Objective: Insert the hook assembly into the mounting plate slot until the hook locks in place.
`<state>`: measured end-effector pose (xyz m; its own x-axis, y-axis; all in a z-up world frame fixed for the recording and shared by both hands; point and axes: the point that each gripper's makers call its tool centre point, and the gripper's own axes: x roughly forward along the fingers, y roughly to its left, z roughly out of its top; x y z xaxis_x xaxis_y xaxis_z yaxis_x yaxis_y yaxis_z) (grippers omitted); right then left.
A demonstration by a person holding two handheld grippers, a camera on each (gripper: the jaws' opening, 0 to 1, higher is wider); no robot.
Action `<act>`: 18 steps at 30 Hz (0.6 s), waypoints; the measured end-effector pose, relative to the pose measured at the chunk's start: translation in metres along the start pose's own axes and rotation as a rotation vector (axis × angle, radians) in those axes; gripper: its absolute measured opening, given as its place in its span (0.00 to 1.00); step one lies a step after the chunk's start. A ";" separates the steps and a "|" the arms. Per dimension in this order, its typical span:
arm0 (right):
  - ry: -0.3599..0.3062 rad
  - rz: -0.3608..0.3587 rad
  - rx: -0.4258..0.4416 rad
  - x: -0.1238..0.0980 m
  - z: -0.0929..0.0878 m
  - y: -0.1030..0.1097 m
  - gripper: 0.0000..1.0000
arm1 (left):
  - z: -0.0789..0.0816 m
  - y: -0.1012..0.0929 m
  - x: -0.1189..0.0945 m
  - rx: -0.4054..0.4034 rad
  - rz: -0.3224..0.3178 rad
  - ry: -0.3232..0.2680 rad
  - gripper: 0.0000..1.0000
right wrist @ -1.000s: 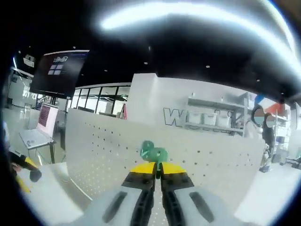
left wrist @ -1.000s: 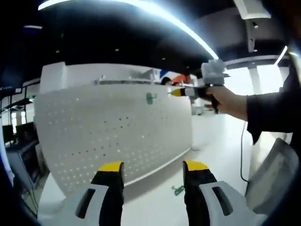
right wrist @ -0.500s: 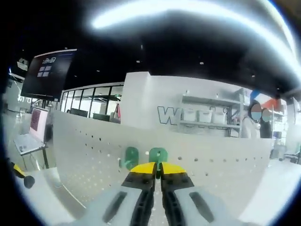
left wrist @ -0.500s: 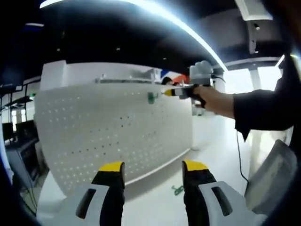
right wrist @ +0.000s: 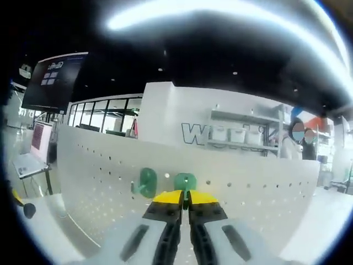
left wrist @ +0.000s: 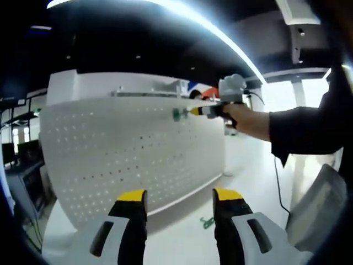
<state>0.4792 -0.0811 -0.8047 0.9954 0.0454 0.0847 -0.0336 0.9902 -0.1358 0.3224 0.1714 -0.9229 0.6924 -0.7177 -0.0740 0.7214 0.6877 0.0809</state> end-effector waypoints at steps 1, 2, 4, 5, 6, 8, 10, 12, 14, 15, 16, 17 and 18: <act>-0.001 0.000 -0.001 0.001 0.000 0.000 0.01 | 0.000 0.000 0.000 -0.001 0.000 0.001 0.48; -0.003 -0.004 -0.007 0.002 0.001 0.000 0.01 | 0.000 0.000 0.000 -0.002 0.000 0.001 0.48; -0.001 -0.005 -0.007 0.001 0.001 0.001 0.01 | 0.000 0.000 0.000 -0.004 -0.001 -0.001 0.48; -0.001 -0.006 -0.008 0.003 0.001 0.001 0.01 | 0.000 0.000 0.000 -0.005 0.000 -0.001 0.48; 0.001 -0.008 -0.010 0.003 0.001 0.001 0.01 | 0.000 0.001 -0.001 -0.004 0.000 -0.001 0.48; 0.001 -0.010 -0.012 0.004 0.000 0.001 0.01 | 0.001 0.001 -0.001 -0.007 0.001 -0.005 0.47; 0.003 -0.015 -0.016 0.004 -0.001 0.000 0.01 | 0.001 0.001 -0.001 -0.009 0.001 -0.004 0.47; 0.005 -0.015 -0.021 0.005 -0.001 0.001 0.01 | 0.000 0.001 -0.001 -0.013 -0.001 -0.003 0.47; 0.007 -0.017 -0.032 0.005 -0.001 0.002 0.01 | 0.000 0.001 -0.001 -0.015 -0.003 -0.001 0.47; 0.010 -0.019 -0.042 0.006 -0.001 0.002 0.01 | -0.001 0.000 -0.001 -0.015 -0.004 0.000 0.47; 0.013 -0.018 -0.045 0.006 -0.002 0.002 0.01 | -0.001 0.000 -0.001 -0.018 -0.005 0.000 0.47; 0.013 -0.021 -0.049 0.006 -0.002 0.003 0.01 | -0.001 0.000 -0.001 -0.019 -0.006 0.001 0.47; 0.017 -0.024 -0.062 0.007 -0.003 0.003 0.01 | -0.001 0.000 -0.001 -0.020 -0.006 0.002 0.47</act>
<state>0.4860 -0.0782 -0.8070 0.9972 0.0193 0.0719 -0.0050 0.9807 -0.1952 0.3222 0.1722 -0.9243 0.6878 -0.7219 -0.0761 0.7259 0.6851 0.0609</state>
